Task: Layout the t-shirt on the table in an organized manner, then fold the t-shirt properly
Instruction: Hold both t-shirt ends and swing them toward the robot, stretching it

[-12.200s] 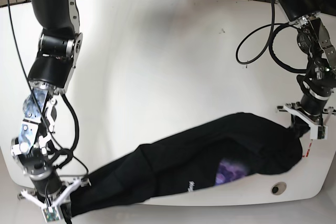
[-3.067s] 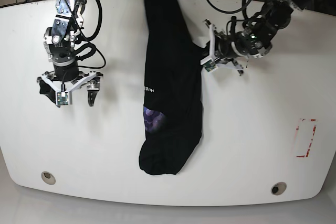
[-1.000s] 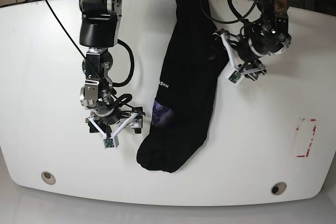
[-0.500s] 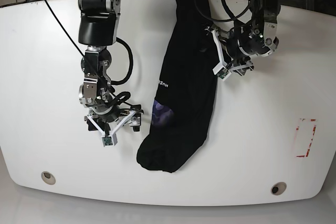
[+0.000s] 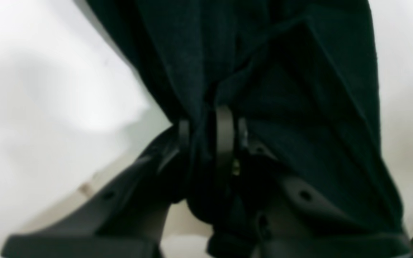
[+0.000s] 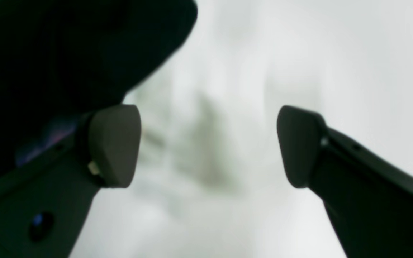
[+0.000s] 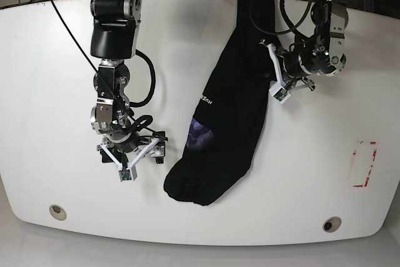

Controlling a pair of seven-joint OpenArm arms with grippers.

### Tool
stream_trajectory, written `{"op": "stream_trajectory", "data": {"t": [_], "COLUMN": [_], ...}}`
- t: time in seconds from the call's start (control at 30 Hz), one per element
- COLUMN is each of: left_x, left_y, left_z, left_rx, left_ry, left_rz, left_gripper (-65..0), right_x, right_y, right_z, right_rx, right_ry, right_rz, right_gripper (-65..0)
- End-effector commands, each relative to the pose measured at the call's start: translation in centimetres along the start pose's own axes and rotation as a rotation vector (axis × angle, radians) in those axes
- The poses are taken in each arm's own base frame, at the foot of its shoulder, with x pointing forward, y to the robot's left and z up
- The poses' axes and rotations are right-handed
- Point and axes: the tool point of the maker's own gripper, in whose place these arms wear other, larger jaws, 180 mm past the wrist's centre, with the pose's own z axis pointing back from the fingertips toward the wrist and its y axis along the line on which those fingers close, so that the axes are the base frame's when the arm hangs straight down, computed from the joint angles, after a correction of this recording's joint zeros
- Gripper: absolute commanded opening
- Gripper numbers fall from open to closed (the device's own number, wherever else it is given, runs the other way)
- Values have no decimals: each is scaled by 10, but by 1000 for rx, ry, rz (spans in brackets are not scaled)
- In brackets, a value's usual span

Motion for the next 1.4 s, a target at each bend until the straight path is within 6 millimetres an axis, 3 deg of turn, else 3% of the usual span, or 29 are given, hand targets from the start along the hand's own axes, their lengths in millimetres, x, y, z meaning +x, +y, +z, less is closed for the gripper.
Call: {"op": "stream_trajectory", "data": {"t": [0.0, 0.23, 0.4, 0.6, 0.97, 1.1, 1.37], "left_x": [-36, -47, -62, -70, -72, -72, -72], "left_y": [20, 29, 34, 35, 29, 28, 29], "left_z": [11, 32, 43, 52, 54, 53, 53], "left_rx": [72, 75, 73, 81, 71, 69, 70], "left_ry": [148, 191, 238, 259, 264, 262, 263], "left_rz": [-31, -163, -215, -244, -257, -255, -256], "left_gripper": [-610, -608, -608, -608, -608, -608, -608], "right_x": [45, 62, 64, 54, 50, 48, 26], "right_y": [0, 17, 34, 42, 97, 102, 114], "right_z": [2, -18, -34, -46, -45, -46, -55], "right_rx": [2, 45, 85, 106, 266, 274, 301], "right_ry": [-101, -105, -99, -48, -46, -42, -27], "right_rz": [11, 7, -25, -42, -18, -21, -68], "right_gripper": [-76, -76, -75, -68, -73, -73, -73]}}
